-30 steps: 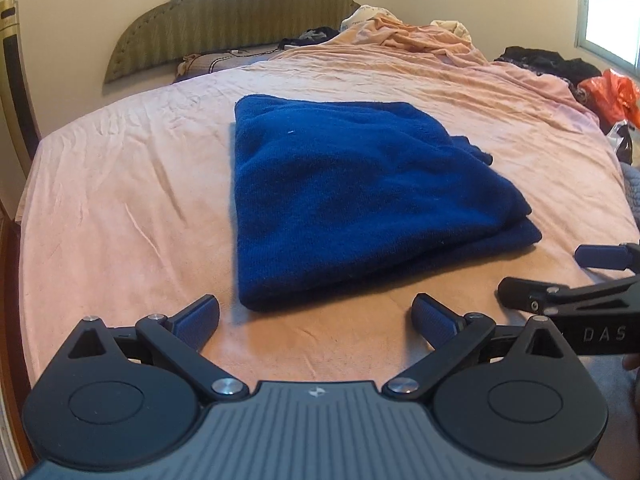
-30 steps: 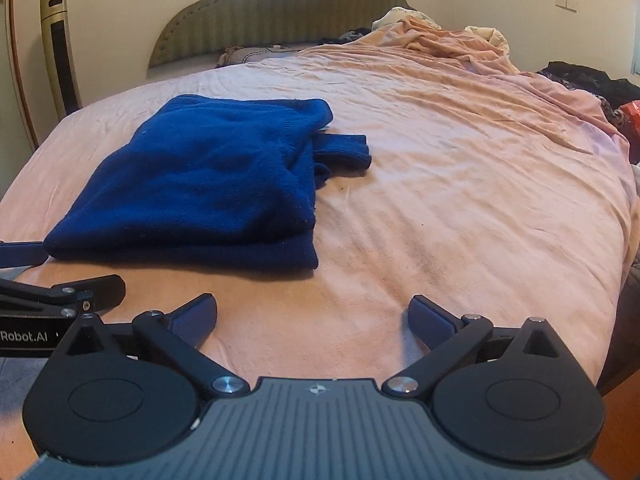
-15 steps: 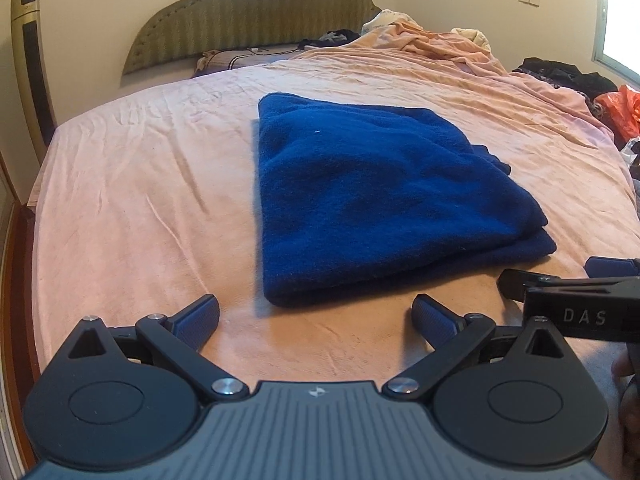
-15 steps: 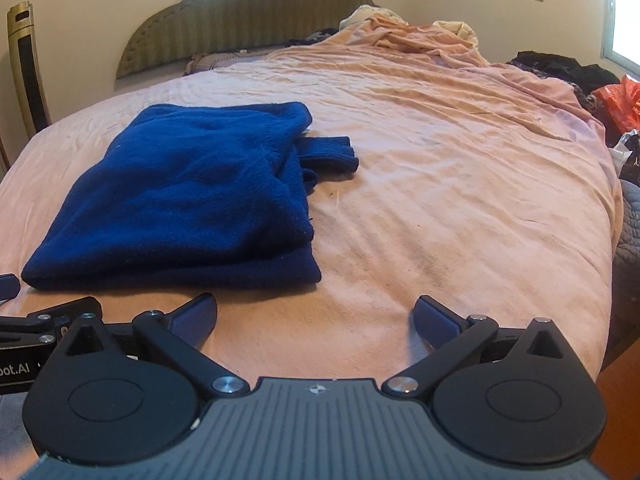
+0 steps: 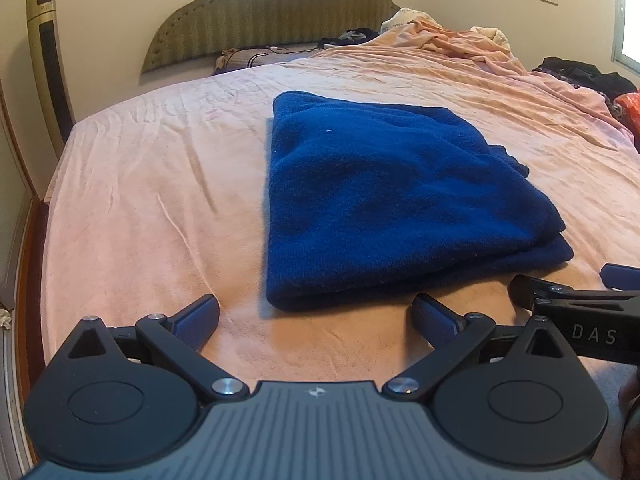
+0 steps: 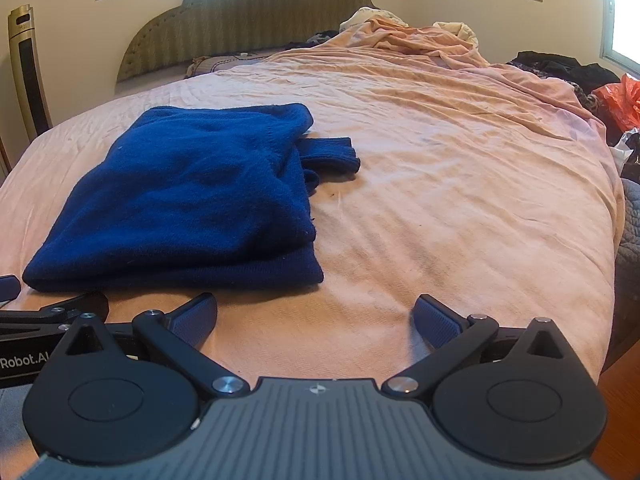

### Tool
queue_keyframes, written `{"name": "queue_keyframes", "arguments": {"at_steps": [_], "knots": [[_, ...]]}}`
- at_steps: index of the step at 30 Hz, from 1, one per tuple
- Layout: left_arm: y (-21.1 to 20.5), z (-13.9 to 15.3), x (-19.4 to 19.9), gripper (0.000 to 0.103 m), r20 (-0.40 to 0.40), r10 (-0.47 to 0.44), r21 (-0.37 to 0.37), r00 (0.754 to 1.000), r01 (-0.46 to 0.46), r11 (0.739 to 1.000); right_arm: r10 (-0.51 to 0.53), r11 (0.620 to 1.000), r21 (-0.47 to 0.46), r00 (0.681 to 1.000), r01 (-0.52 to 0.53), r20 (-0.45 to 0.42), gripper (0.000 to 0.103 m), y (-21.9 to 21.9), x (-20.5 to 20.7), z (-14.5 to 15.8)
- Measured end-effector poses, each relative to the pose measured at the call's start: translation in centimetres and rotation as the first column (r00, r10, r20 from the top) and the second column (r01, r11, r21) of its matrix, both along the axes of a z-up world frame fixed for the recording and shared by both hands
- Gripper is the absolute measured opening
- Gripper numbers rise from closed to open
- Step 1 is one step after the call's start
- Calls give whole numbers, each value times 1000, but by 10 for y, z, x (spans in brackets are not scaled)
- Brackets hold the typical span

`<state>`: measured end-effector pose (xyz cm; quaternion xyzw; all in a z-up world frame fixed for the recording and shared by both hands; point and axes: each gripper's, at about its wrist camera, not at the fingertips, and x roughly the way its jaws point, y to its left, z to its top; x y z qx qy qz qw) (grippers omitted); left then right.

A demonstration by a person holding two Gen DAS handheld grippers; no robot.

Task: Fold small clothes

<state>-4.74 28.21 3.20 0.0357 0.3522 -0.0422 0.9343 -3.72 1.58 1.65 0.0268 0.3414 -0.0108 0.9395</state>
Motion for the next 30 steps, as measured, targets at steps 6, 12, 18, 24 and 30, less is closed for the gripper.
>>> {"name": "queue_keyframes", "arguments": {"at_steps": [6, 12, 18, 24, 30], "knots": [[0, -1, -1, 103, 9, 1, -2, 1000, -1, 1000, 0, 1000, 1, 1000, 0, 0, 103, 1, 0, 0], [0, -1, -1, 103, 10, 3, -5, 1000, -3, 1000, 1, 1000, 2, 1000, -1, 0, 103, 0, 1, 0], [0, -1, -1, 103, 10, 3, -5, 1000, -3, 1000, -6, 1000, -3, 1000, 6, 2, 103, 3, 0, 0], [0, -1, 0, 103, 10, 3, -7, 1000, -3, 1000, -21, 1000, -13, 1000, 21, 10, 103, 6, 2, 0], [1, 0, 0, 103, 11, 4, -10, 1000, -4, 1000, -18, 1000, -3, 1000, 18, 10, 103, 6, 4, -1]]}}
